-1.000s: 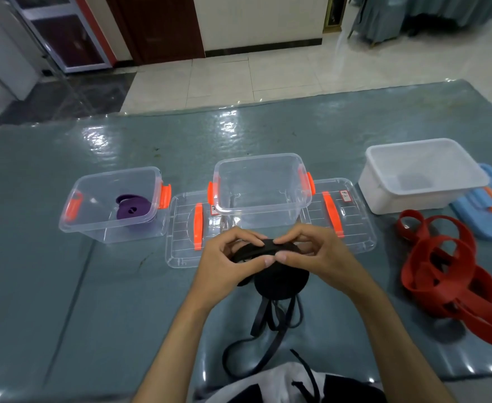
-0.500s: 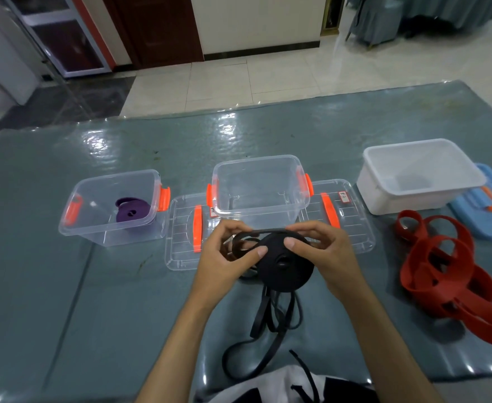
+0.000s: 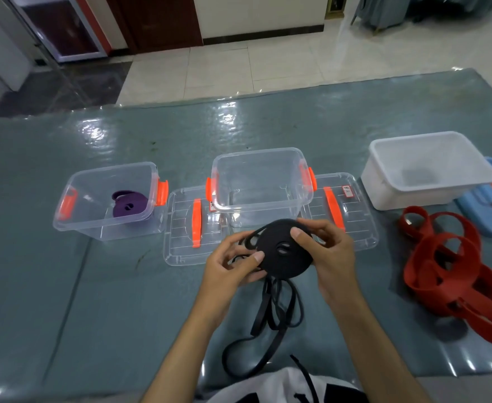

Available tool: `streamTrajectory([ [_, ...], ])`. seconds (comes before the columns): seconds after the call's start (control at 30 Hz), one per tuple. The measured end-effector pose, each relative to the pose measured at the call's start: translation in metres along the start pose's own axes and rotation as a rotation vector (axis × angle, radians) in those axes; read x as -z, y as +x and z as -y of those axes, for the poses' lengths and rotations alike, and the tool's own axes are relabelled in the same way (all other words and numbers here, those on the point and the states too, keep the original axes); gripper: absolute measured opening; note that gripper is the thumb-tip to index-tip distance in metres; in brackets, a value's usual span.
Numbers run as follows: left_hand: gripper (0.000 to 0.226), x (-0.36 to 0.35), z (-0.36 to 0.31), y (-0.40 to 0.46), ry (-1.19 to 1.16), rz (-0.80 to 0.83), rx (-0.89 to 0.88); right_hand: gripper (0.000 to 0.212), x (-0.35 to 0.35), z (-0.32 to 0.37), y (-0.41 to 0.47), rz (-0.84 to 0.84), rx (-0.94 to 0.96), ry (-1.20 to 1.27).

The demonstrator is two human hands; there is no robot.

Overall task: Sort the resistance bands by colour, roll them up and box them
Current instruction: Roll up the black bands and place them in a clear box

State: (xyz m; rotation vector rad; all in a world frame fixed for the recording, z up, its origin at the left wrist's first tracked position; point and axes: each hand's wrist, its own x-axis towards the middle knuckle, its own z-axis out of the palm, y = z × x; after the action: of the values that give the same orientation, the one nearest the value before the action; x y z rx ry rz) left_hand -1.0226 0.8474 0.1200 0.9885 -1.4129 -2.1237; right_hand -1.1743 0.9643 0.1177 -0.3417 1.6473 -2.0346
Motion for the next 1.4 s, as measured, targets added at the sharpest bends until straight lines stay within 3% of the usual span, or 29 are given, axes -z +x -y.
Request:
streamTrajectory([
  [0.2,0.041,-0.003,-0.026,0.043,-0.029,-0.012,0.074,0.017,-0.02,-0.006,0.025,-0.085,-0.111,0.079],
  [0.33,0.04,-0.001,-0.045,0.087,-0.017,-0.062,0.09,0.015,-0.037,-0.006,0.075,0.018,-0.199,0.06],
  [0.6,0.037,0.009,-0.059,0.192,0.012,-0.173,0.158,0.021,-0.059,-0.022,0.182,0.196,-0.299,-0.233],
  [0.77,0.035,0.004,-0.04,0.252,0.088,-0.177,0.271,0.023,-0.06,-0.05,0.234,0.21,-0.306,-0.584],
  [0.87,0.034,0.006,-0.015,0.283,0.16,-0.193,0.363,0.031,-0.055,-0.068,0.253,0.312,-0.356,-0.801],
  [0.97,0.035,0.009,0.007,0.309,0.243,-0.208,0.425,0.025,-0.053,-0.084,0.267,0.425,-0.416,-0.946],
  [1.17,0.037,0.007,0.043,0.347,0.346,-0.262,0.492,0.021,-0.055,-0.111,0.288,0.451,-0.592,-0.909],
  [1.4,0.029,0.009,0.055,0.37,0.325,-0.297,0.56,0.017,-0.06,-0.126,0.304,0.423,-0.578,-0.974],
])
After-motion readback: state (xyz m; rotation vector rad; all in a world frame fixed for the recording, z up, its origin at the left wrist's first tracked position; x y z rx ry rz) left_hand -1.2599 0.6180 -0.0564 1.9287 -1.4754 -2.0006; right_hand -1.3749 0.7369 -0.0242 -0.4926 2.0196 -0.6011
